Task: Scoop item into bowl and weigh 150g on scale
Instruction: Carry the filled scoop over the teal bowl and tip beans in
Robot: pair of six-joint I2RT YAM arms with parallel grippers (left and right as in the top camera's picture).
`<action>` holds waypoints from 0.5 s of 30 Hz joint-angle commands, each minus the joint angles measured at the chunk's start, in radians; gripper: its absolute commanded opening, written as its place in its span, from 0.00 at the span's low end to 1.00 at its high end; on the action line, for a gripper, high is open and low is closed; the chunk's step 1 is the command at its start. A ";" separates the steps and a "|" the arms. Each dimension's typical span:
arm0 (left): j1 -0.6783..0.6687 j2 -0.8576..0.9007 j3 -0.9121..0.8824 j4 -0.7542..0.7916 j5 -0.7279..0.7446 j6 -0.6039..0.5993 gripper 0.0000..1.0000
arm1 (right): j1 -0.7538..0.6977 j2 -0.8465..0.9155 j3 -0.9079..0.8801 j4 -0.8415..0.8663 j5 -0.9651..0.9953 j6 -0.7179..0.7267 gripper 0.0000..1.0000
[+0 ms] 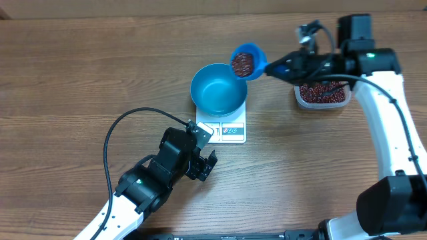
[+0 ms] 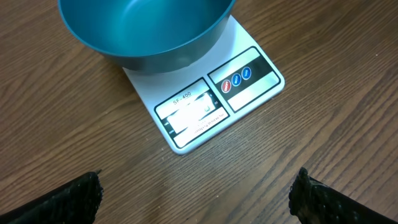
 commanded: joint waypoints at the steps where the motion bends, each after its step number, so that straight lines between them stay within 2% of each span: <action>1: 0.004 0.005 -0.007 0.003 -0.010 -0.003 0.99 | 0.094 -0.027 0.028 0.032 0.148 0.048 0.04; 7: 0.004 0.005 -0.007 0.003 -0.010 -0.003 1.00 | 0.231 -0.027 0.028 0.047 0.365 0.067 0.04; 15: 0.004 0.005 -0.007 0.003 -0.010 -0.003 1.00 | 0.389 -0.027 0.027 0.048 0.746 0.066 0.04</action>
